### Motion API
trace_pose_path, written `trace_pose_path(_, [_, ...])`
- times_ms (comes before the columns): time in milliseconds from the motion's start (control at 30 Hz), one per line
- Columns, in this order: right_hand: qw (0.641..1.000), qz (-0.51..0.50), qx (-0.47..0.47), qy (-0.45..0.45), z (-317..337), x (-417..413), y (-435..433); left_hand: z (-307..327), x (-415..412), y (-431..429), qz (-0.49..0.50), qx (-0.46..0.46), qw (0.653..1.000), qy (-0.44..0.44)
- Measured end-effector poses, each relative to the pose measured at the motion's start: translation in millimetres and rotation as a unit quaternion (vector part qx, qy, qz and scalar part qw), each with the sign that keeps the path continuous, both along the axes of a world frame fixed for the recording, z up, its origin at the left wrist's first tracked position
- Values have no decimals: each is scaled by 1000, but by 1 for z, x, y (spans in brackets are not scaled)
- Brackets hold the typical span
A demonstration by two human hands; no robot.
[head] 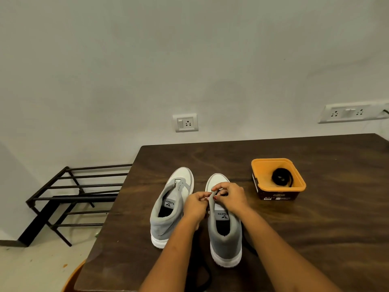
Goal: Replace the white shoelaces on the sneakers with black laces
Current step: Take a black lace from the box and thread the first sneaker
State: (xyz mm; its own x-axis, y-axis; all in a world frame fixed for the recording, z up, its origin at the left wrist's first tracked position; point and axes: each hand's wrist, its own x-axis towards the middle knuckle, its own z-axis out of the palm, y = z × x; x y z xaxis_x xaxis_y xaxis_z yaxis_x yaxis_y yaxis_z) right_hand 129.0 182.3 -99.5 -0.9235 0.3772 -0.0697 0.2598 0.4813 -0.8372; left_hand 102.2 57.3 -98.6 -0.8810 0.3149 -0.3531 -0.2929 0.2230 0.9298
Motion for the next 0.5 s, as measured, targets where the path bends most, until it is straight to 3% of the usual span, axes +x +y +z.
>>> trace_pose_path(100, [1000,19,-3,13,-1,0,6,-4,-3,4,15,-15,1000,8])
trace_pose_path(267, [998,31,-45,33,-11,2,3,-14,-1,5,63,44,996,-43])
trace_pose_path(433, [997,9,20,75,-30,3,-3,-19,-2,15,86,-37,995,14])
trace_pose_path(500, [997,3,37,73,-30,3,-5,-18,1,17,133,-8,991,6])
